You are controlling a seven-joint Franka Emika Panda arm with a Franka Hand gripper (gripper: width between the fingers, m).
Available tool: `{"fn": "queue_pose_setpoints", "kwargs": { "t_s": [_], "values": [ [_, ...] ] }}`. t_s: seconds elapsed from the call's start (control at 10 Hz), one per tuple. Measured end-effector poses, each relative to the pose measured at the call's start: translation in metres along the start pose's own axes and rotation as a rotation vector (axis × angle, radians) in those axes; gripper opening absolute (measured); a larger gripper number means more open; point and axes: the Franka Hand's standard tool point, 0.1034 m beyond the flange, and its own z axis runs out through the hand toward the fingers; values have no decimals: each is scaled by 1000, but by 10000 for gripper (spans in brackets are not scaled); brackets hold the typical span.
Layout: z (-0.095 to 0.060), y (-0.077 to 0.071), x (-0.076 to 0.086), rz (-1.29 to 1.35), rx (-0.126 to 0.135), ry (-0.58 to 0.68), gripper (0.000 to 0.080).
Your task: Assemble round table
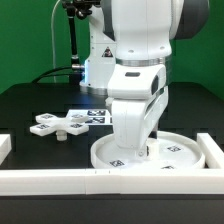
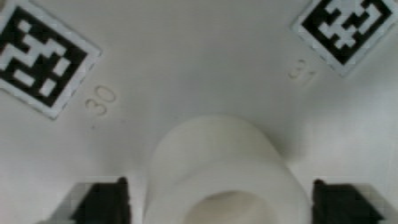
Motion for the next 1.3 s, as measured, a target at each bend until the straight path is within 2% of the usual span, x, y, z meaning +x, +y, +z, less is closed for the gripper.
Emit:
{"fn": "queue_pose_setpoints", "kwargs": {
  "t_s": [0.1, 0.2, 0.4, 0.5, 0.6, 0.7, 0.8, 0.9, 1.3],
  "values": [
    [-8, 0, 1, 2, -9, 1, 594],
    [-21, -3, 0, 15, -15, 0, 638],
    [-41, -11, -6, 68, -29, -1, 646],
    [-51, -17, -9, 102, -37, -1, 646],
    [-59, -28, -14, 164, -42, -3, 649],
    [-61, -43, -19, 231, -37, -10, 649],
    [-58, -53, -21, 289, -42, -6, 649],
    [-50, -63, -22, 333, -36, -11, 649],
    [-50, -63, -22, 419, -34, -9, 649]
  ]
}}
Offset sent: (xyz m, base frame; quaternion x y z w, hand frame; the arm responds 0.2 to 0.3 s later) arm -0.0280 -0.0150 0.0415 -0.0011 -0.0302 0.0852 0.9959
